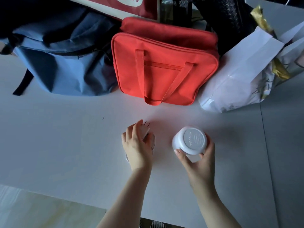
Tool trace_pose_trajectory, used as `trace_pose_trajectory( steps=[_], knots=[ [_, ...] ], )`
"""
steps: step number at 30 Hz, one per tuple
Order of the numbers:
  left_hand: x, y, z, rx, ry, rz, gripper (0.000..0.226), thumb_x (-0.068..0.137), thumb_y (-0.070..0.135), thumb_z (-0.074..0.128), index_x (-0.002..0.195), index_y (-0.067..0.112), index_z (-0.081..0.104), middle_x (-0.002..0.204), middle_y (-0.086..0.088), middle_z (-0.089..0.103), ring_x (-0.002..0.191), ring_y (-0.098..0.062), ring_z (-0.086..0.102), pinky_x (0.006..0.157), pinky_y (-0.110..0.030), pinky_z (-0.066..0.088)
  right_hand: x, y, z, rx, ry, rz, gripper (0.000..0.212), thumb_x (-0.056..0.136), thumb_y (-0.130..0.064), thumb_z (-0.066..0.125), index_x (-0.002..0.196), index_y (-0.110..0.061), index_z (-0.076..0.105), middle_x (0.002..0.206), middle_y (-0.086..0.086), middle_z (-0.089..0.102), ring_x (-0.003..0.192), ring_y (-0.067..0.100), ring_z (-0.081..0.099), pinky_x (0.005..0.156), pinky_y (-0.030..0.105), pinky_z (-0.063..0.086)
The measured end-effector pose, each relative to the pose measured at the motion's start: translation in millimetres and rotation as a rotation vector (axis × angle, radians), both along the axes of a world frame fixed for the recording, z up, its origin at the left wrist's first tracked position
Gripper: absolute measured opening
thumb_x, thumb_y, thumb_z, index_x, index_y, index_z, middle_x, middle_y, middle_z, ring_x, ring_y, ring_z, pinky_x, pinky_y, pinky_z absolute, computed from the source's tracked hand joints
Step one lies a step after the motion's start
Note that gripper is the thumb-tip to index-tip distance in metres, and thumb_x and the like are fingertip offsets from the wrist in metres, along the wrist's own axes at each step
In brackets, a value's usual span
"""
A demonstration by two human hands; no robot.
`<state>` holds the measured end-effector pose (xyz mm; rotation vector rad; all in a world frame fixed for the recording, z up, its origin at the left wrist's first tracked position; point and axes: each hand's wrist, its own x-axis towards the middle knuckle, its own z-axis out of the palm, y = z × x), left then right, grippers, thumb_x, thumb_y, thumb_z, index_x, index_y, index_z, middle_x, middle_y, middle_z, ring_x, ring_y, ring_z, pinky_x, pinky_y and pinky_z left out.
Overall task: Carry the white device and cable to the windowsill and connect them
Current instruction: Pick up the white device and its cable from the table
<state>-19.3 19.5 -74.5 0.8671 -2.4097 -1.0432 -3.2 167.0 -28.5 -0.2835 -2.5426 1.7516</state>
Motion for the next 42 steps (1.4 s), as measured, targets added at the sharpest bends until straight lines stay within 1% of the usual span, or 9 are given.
trace_pose_trajectory(
  steps=[7, 11, 17, 20, 24, 28, 32, 36, 42],
  knots=[
    [4, -10, 3, 0.088, -0.009, -0.024, 0.042, 0.075, 0.004, 0.070, 0.117, 0.010, 0.067, 0.111, -0.010, 0.063, 0.096, -0.030, 0.053, 0.079, -0.016, 0.029, -4, -7, -2, 0.066, -0.002, -0.045, 0.080, 0.054, -0.048, 0.080, 0.123, -0.021, 0.049, 0.120, -0.004, 0.060, 0.111, 0.011, 0.057, 0.095, 0.028, 0.045],
    [7, -17, 8, 0.122, 0.017, -0.031, 0.035, 0.077, 0.004, 0.068, 0.112, 0.010, 0.068, 0.107, -0.008, 0.064, 0.093, -0.029, 0.056, 0.080, -0.024, 0.039, -5, -6, 0, 0.081, -0.021, -0.042, 0.069, 0.061, -0.026, 0.088, 0.120, -0.019, 0.051, 0.112, -0.009, 0.060, 0.101, -0.004, 0.057, 0.091, 0.026, 0.046],
    [9, -31, 37, 0.757, 0.121, 0.113, 0.006, 0.084, 0.028, 0.068, 0.080, 0.028, 0.072, 0.072, 0.003, 0.054, 0.069, -0.014, 0.049, 0.066, -0.027, 0.038, -6, -12, 11, -0.075, -0.083, -0.023, 0.067, 0.054, -0.042, 0.081, 0.114, -0.026, 0.055, 0.112, -0.010, 0.065, 0.104, 0.015, 0.064, 0.088, 0.032, 0.050],
    [12, -39, 51, 0.903, 0.178, 0.102, 0.015, 0.086, 0.026, 0.067, 0.071, 0.028, 0.068, 0.076, -0.003, 0.050, 0.069, -0.014, 0.047, 0.070, -0.027, 0.040, -8, -17, 23, -0.286, -0.170, 0.045, 0.058, 0.061, -0.031, 0.080, 0.114, -0.022, 0.058, 0.111, -0.002, 0.070, 0.096, 0.006, 0.069, 0.076, 0.017, 0.051],
    [10, -33, 39, 0.629, 0.035, 0.016, 0.016, 0.086, 0.029, 0.065, 0.097, 0.018, 0.068, 0.080, 0.002, 0.062, 0.076, -0.017, 0.056, 0.063, -0.020, 0.037, -8, -18, 30, -0.339, -0.177, 0.043, 0.048, 0.066, -0.027, 0.072, 0.112, -0.022, 0.060, 0.104, -0.007, 0.070, 0.082, -0.008, 0.066, 0.066, 0.006, 0.047],
    [10, -1, 12, 0.144, -0.019, -0.109, 0.024, 0.081, 0.016, 0.064, 0.104, 0.012, 0.062, 0.100, -0.007, 0.060, 0.088, -0.030, 0.055, 0.076, -0.030, 0.038, -9, -10, 29, -0.284, -0.164, -0.005, 0.043, 0.065, -0.030, 0.072, 0.106, -0.027, 0.058, 0.103, -0.011, 0.068, 0.080, -0.012, 0.064, 0.065, 0.004, 0.046],
    [10, 17, -4, -0.148, -0.208, -0.099, 0.029, 0.081, 0.027, 0.062, 0.108, 0.018, 0.058, 0.110, -0.005, 0.060, 0.093, -0.032, 0.058, 0.081, -0.042, 0.045, -10, 0, 28, -0.242, -0.153, -0.010, 0.040, 0.066, -0.032, 0.072, 0.104, -0.031, 0.059, 0.103, -0.014, 0.068, 0.085, -0.010, 0.064, 0.069, 0.007, 0.048],
    [10, 16, -8, -0.253, -0.251, -0.161, 0.042, 0.073, 0.035, 0.069, 0.110, 0.019, 0.056, 0.109, -0.002, 0.060, 0.095, -0.028, 0.056, 0.085, -0.041, 0.043, -10, 3, 27, -0.248, -0.144, -0.019, 0.037, 0.066, -0.028, 0.072, 0.100, -0.029, 0.058, 0.099, -0.013, 0.067, 0.080, -0.012, 0.064, 0.067, 0.006, 0.047],
    [8, 16, -11, -0.264, -0.200, -0.142, 0.028, 0.079, 0.032, 0.064, 0.103, 0.022, 0.055, 0.086, 0.000, 0.062, 0.075, -0.026, 0.059, 0.071, -0.034, 0.035, -10, 4, 31, -0.272, -0.132, -0.012, 0.039, 0.066, -0.025, 0.072, 0.103, -0.028, 0.058, 0.101, -0.012, 0.067, 0.080, -0.011, 0.065, 0.067, 0.007, 0.047]
  ],
)
